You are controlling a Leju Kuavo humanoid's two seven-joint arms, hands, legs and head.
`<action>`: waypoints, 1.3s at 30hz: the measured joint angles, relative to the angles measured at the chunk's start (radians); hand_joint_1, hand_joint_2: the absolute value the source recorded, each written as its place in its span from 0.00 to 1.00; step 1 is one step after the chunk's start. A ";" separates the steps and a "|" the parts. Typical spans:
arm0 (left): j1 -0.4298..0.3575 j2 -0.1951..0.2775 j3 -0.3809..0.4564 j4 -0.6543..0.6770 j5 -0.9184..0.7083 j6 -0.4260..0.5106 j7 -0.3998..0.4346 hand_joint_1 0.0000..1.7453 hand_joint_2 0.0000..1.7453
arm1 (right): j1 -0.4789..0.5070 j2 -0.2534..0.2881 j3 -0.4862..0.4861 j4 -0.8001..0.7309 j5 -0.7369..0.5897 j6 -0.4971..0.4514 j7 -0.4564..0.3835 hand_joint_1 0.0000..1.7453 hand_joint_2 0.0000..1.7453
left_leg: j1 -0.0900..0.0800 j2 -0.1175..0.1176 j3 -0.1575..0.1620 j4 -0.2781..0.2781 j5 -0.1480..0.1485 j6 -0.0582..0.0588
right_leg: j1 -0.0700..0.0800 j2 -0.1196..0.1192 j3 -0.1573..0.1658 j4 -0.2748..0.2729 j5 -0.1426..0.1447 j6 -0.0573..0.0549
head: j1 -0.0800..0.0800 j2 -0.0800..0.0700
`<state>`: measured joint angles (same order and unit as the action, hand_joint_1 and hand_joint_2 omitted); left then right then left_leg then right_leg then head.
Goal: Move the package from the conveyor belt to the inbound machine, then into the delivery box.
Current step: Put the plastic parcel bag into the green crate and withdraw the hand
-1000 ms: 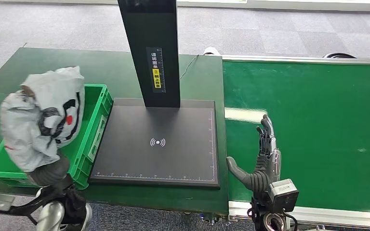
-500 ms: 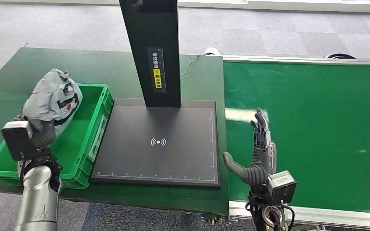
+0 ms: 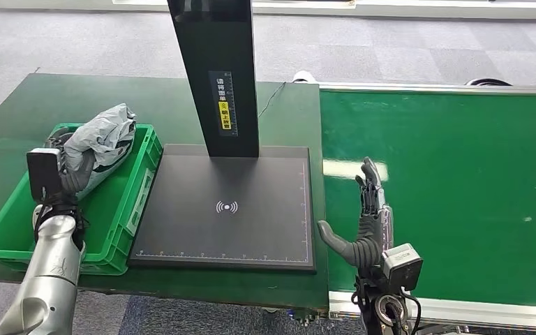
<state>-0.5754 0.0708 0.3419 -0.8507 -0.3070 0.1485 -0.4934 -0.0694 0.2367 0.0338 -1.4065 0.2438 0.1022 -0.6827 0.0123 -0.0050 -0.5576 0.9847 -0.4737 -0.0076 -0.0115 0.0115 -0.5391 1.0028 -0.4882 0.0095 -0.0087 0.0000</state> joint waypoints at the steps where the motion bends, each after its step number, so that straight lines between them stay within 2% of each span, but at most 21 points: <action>1: 0.024 -0.006 0.012 -0.045 0.038 0.001 -0.007 0.00 1.00 | 0.003 0.000 0.000 0.000 0.000 0.000 0.000 0.00 1.00 | 0.000 0.001 0.000 0.000 0.000 0.000 | 0.000 0.002 -0.001 0.000 0.000 0.000 | 0.000 0.000; 8: 0.208 -0.054 0.074 -0.376 0.184 0.049 -0.018 0.00 1.00 | 0.012 0.001 0.005 0.000 0.000 -0.005 -0.001 0.00 1.00 | 0.000 0.004 -0.008 0.000 0.000 -0.001 | 0.000 0.003 -0.009 0.000 0.000 0.000 | 0.000 0.000; 13: 0.369 -0.090 0.110 -0.575 0.298 0.045 -0.109 0.00 1.00 | 0.022 0.002 0.004 0.000 0.000 -0.013 -0.001 0.00 1.00 | 0.000 0.005 -0.010 0.000 -0.002 -0.001 | 0.000 0.005 -0.013 0.000 0.000 0.000 | 0.000 0.000; 16: 0.470 -0.128 0.116 -0.682 0.272 0.064 -0.137 0.00 1.00 | 0.030 0.002 0.003 0.000 0.000 -0.018 -0.001 0.00 1.00 | 0.000 0.005 -0.012 0.000 -0.002 -0.001 | 0.000 0.004 -0.015 0.000 -0.001 0.000 | 0.000 0.000; 20: 0.527 -0.159 0.105 -0.750 0.210 0.097 -0.121 0.00 1.00 | 0.033 0.002 0.003 -0.001 0.000 -0.019 -0.001 0.00 1.00 | 0.000 0.004 -0.013 0.000 -0.002 -0.001 | 0.000 0.003 -0.015 0.000 -0.001 0.000 | 0.000 0.000; 23: 0.550 -0.173 0.093 -0.774 0.238 0.097 -0.137 0.00 1.00 | 0.036 0.002 0.003 -0.002 0.000 -0.019 -0.002 0.00 1.00 | 0.000 0.004 -0.012 0.000 -0.002 -0.001 | 0.000 0.004 -0.014 0.000 -0.001 0.000 | 0.000 0.000; 27: 0.621 -0.224 0.070 -0.873 0.341 0.049 -0.200 0.00 1.00 | 0.040 0.002 0.003 -0.002 0.000 -0.021 -0.007 0.00 1.00 | 0.000 0.005 -0.012 0.000 -0.002 -0.001 | 0.000 0.004 -0.014 0.000 -0.001 0.000 | 0.000 0.000; 30: 0.676 -0.275 0.033 -0.983 0.387 -0.029 -0.209 0.00 1.00 | 0.041 0.002 0.003 -0.002 0.000 -0.024 -0.010 0.00 1.00 | 0.000 0.004 -0.013 0.000 -0.002 0.000 | 0.000 0.004 -0.015 0.000 -0.001 0.000 | 0.000 0.000; 35: 0.747 -0.360 -0.073 -1.147 0.523 -0.252 -0.210 0.00 1.00 | 0.039 0.002 0.000 -0.002 0.000 -0.034 0.002 0.00 1.00 | 0.000 0.004 -0.013 0.000 -0.002 0.000 | -0.001 0.003 -0.015 -0.001 -0.001 0.000 | 0.000 0.000; 39: 0.796 -0.393 -0.191 -1.194 0.573 -0.290 -0.210 0.00 1.00 | 0.031 0.001 0.000 0.000 -0.013 -0.067 0.020 0.00 1.00 | 0.000 0.002 -0.013 0.000 -0.002 0.000 | 0.000 0.002 -0.014 -0.001 -0.001 0.000 | 0.000 0.000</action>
<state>0.2208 -0.3219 0.1510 -2.0444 0.2657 -0.1417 -0.7034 -0.0381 0.2379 0.0334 -1.4069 0.2305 0.0348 -0.6624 0.0123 -0.0028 -0.5704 0.9851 -0.4758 -0.0077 -0.0120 0.0138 -0.5533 1.0021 -0.4888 0.0097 -0.0090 0.0000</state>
